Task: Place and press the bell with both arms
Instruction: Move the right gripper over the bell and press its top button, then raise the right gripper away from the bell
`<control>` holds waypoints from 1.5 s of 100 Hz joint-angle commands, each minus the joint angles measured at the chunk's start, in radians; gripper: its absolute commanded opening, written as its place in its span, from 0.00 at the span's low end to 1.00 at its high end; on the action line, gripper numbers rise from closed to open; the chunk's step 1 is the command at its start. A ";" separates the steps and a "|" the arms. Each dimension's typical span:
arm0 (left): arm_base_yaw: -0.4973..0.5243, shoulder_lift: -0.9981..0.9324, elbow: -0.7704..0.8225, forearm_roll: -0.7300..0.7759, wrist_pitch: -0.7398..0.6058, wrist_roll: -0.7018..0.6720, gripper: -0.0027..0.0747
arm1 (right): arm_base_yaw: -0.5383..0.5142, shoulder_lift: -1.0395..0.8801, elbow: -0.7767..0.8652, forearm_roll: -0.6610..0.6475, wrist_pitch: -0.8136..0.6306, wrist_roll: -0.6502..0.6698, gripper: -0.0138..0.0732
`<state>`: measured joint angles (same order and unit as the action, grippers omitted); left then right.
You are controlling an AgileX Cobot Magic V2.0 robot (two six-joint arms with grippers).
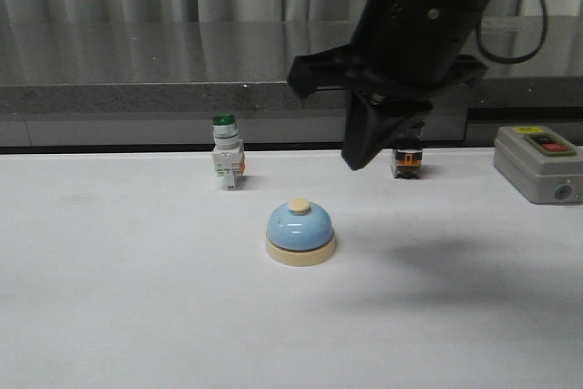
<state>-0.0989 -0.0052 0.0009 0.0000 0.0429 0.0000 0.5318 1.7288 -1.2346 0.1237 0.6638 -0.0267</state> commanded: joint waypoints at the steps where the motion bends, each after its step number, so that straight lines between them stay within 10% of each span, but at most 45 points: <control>1: 0.002 -0.028 0.043 0.000 -0.081 -0.015 0.01 | 0.013 0.007 -0.075 0.008 -0.033 -0.008 0.09; 91: 0.002 -0.028 0.043 0.000 -0.081 -0.015 0.01 | 0.055 0.202 -0.220 0.008 0.009 -0.008 0.09; 150: 0.002 -0.028 0.043 0.000 -0.081 -0.015 0.01 | -0.039 -0.013 -0.252 -0.037 0.041 -0.002 0.09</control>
<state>-0.0989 -0.0052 0.0009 0.0000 0.0429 0.0000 0.5273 1.8119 -1.4615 0.0972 0.7296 -0.0267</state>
